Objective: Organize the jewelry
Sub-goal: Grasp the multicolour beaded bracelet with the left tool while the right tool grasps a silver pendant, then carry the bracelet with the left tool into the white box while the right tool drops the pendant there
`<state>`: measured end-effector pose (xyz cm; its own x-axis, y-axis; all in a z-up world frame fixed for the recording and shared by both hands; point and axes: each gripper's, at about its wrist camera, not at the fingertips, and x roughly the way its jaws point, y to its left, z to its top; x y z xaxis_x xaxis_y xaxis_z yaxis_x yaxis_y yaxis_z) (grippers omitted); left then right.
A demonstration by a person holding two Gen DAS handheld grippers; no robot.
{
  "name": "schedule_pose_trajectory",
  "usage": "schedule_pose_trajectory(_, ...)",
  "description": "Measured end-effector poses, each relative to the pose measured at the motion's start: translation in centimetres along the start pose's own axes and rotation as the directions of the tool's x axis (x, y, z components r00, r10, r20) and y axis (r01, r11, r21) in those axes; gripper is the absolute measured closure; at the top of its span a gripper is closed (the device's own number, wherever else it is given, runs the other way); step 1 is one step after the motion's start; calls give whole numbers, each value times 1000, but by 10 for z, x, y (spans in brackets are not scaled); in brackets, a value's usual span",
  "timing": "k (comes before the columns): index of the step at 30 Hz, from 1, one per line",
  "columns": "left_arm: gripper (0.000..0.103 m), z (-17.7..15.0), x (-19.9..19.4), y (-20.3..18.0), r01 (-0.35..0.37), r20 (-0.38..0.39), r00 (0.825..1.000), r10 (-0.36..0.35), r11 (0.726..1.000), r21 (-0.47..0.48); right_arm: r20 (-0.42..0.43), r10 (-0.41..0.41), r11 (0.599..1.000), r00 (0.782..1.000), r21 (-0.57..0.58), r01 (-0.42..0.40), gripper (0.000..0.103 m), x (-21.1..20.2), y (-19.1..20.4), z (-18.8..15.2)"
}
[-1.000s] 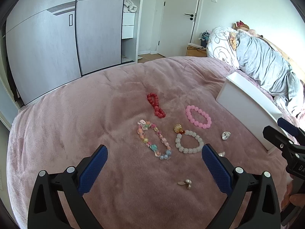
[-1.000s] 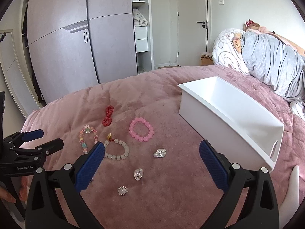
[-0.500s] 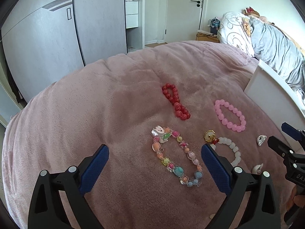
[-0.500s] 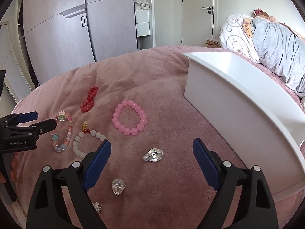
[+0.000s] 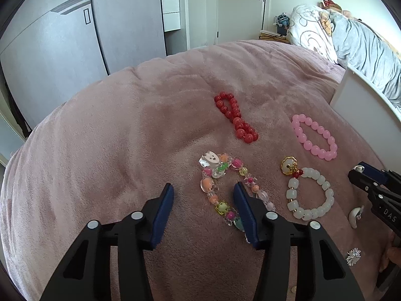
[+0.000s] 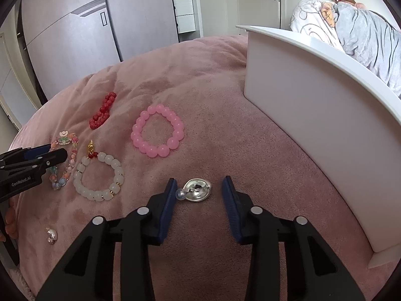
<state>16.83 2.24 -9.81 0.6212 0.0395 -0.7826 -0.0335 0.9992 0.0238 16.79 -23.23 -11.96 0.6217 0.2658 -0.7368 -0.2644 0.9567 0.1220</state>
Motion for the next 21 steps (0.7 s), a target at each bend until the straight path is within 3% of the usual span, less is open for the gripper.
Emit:
schedule_pose_trajectory(2, 59, -2, -2, 2, 1, 8, 1000, -1, 1000, -7, 4, 8, 1000, 1000, -1, -8, 75, 0, 0, -1)
schedule_pose_trajectory(4, 73, -3, -4, 4, -14, 20, 1000, 15, 1000, -21, 11, 12, 1000, 1000, 2, -12, 75, -2, 0, -2)
schedule_pose_trajectory(12, 86, -4, -7, 10, 12, 31, 999, -11, 998, -54, 45, 50, 997, 998, 56, -52, 75, -18, -10, -8)
schedule_pose_trajectory(21, 90, 1, -36, 0, 47, 90, 995, -46, 999, -18, 122, 60, 995, 991, 67, -69, 75, -53, -20, 1)
